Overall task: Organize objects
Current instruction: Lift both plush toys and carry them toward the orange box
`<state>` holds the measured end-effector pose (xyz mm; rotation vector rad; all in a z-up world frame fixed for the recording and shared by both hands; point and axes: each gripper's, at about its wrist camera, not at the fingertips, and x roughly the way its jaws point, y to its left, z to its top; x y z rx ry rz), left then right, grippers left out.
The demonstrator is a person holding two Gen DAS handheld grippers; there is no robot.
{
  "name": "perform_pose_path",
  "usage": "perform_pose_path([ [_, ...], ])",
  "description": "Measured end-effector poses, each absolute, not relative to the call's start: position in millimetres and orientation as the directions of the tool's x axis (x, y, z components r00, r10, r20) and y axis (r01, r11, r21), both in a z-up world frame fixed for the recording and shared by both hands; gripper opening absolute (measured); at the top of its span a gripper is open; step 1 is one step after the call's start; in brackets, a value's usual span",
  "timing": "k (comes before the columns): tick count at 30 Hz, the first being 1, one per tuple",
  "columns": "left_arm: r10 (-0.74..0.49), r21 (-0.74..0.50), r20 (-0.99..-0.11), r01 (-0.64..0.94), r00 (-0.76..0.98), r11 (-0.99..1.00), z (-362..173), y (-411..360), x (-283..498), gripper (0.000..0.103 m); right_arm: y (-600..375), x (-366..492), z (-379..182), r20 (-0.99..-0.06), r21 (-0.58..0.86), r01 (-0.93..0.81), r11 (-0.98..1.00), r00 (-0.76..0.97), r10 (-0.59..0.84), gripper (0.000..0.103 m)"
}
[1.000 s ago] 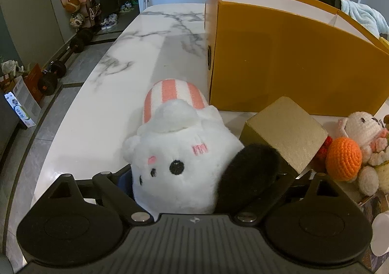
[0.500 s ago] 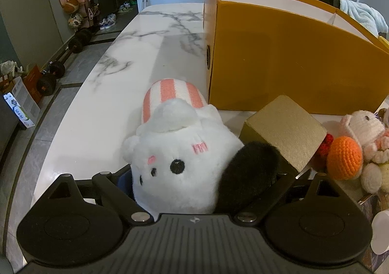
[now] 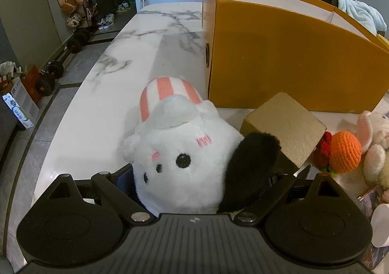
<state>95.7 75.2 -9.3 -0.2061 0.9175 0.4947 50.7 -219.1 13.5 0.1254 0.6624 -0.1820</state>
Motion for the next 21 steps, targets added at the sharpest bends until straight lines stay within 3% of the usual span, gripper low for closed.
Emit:
perform_pose_path([
  [2, 0.321, 0.037, -0.801, -0.494, 0.505, 0.869, -9.5, 75.7, 96.4, 0.103, -225.2, 42.0, 11.3, -0.644, 0.076, 0.237, 0.969, 0.754, -0.134, 0.069],
  [4, 0.321, 0.037, -0.801, -0.495, 0.504, 0.868, -9.7, 76.3, 97.0, 0.103, -229.8, 34.9, 12.9, -0.64, 0.11, 0.258, 0.96, 0.757, -0.13, 0.072],
  [8, 0.322, 0.038, -0.804, -0.498, 0.5, 0.867, -10.2, 77.0, 98.4, 0.103, -243.7, 33.1, 23.0, -0.602, 0.269, 0.332, 0.904, 0.791, -0.111, 0.093],
  [11, 0.325, 0.038, -0.803, -0.501, 0.5, 0.865, -11.0, 76.8, 98.7, 0.103, -248.0, 50.6, 24.9, -0.607, 0.298, 0.399, 0.867, 0.78, -0.15, 0.093],
  [17, 0.326, 0.039, -0.803, -0.502, 0.499, 0.864, -11.6, 77.0, 99.0, 0.103, -243.1, 90.7, 11.4, -0.665, 0.198, 0.51, 0.837, 0.697, -0.268, 0.093],
  [21, 0.336, 0.04, -0.797, -0.511, 0.502, 0.859, -12.7, 77.2, 97.8, 0.103, -245.0, 98.9, -5.0, -0.697, 0.199, 0.526, 0.827, 0.669, -0.258, 0.093],
])
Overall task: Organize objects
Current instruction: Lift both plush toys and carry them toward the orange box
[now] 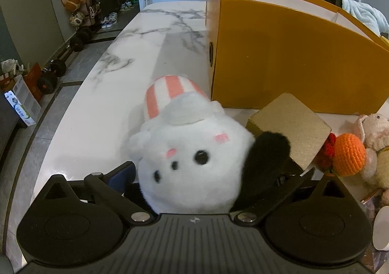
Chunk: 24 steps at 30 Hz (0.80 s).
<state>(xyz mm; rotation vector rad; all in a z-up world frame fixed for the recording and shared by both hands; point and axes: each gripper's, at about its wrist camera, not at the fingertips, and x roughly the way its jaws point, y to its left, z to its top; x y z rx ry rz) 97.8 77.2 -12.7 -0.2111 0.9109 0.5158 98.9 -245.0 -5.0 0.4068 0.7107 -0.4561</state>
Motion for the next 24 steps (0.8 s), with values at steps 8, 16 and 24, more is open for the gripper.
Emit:
perform_pose_path([
  [8, 0.345, 0.038, -0.786, -0.517, 0.513, 0.855, -12.4, 75.6, 95.5, 0.103, -244.5, 101.0, -23.3, -0.702, 0.171, 0.516, 0.839, 0.661, -0.263, 0.093],
  [16, 0.355, 0.037, -0.77, -0.518, 0.53, 0.854, -5.6, 72.3, 92.5, 0.083, -241.6, 94.1, -21.3, -0.676, 0.184, 0.456, 0.871, 0.702, -0.224, 0.068],
  [24, 0.396, 0.072, -0.76, -0.539, 0.515, 0.839, -3.1, 67.3, 84.8, 0.082, -240.3, 78.2, -16.1, -0.656, 0.176, 0.425, 0.888, 0.723, -0.217, 0.064],
])
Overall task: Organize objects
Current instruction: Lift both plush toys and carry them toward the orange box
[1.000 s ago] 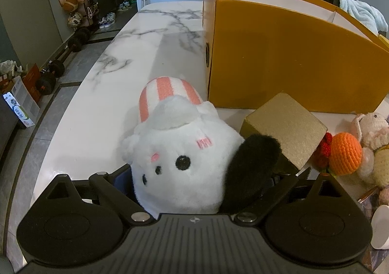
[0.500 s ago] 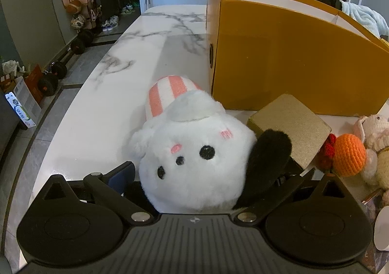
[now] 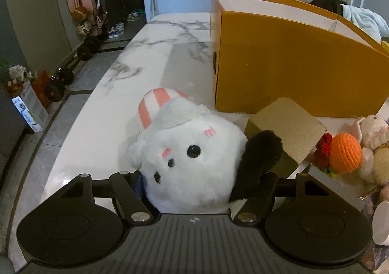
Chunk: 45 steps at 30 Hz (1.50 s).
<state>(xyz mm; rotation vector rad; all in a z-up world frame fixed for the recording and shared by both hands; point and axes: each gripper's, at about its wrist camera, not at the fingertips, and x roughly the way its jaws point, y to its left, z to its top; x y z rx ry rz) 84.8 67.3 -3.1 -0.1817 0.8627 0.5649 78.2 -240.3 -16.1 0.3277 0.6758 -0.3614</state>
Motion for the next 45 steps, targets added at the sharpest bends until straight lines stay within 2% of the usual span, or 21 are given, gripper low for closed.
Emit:
perform_pose_path([
  [21, 0.438, 0.106, -0.733, -0.55, 0.52, 0.829, 22.8, 43.9, 70.7, 0.082, -218.8, 41.7, 31.0, -0.565, 0.124, 0.352, 0.928, 0.793, -0.225, 0.063],
  [34, 0.418, 0.096, -0.682, -0.492, 0.601, 0.865, 64.1, 22.6, 75.5, 0.082, -193.7, 19.8, 87.5, -0.469, 0.14, 0.241, 0.96, 0.87, -0.15, 0.064],
  [45, 0.42, 0.1, -0.621, -0.465, 0.662, 0.88, 109.0, 21.3, 113.2, 0.082, -177.8, 51.4, 128.5, -0.41, 0.11, 0.147, 0.983, 0.908, -0.089, 0.064],
])
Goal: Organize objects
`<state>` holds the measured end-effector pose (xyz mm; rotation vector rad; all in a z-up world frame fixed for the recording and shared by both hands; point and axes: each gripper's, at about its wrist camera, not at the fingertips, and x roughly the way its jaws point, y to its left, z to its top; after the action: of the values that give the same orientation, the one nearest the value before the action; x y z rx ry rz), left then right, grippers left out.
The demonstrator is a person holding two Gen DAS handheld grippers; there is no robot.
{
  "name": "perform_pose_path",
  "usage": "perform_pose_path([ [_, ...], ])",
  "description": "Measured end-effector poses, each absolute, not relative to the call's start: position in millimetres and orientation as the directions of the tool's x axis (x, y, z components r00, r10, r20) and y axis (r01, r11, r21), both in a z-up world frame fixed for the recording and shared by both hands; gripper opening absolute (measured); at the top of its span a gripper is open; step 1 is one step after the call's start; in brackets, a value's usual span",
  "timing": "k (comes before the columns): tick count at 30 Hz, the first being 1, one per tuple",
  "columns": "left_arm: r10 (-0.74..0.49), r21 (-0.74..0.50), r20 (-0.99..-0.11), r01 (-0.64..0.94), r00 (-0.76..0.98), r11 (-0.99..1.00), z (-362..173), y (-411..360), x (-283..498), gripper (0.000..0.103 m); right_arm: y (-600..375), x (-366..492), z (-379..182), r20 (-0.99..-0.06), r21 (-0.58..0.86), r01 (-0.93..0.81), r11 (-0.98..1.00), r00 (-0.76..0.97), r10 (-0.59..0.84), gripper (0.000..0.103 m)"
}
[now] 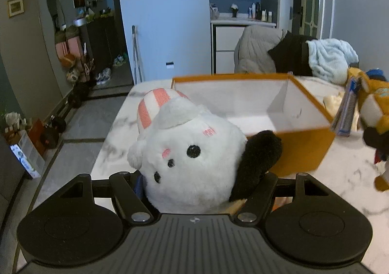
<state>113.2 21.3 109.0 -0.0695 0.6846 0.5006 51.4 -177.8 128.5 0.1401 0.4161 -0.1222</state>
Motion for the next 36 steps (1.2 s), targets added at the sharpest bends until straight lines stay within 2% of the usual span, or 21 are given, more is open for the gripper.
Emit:
perform_pose_path([
  [14, 0.432, 0.093, -0.636, -0.492, 0.639, 0.865, 122.1, 50.2, 185.1, 0.082, -186.2, 143.6, 150.4, -0.448, 0.077, 0.124, 0.989, 0.891, -0.076, 0.064],
  [31, 0.371, 0.07, -0.754, -0.496, 0.542, 0.866, 84.7, 75.1, 240.7, 0.082, -212.3, 232.3, 102.2, -0.62, 0.114, 0.154, 0.982, 0.783, -0.051, 0.064],
  [36, 0.362, 0.075, -0.782, -0.5, 0.507, 0.863, 71.6, 79.1, 257.3, 0.082, -214.8, 251.5, 97.0, -0.658, 0.085, 0.151, 0.985, 0.751, -0.058, 0.064],
])
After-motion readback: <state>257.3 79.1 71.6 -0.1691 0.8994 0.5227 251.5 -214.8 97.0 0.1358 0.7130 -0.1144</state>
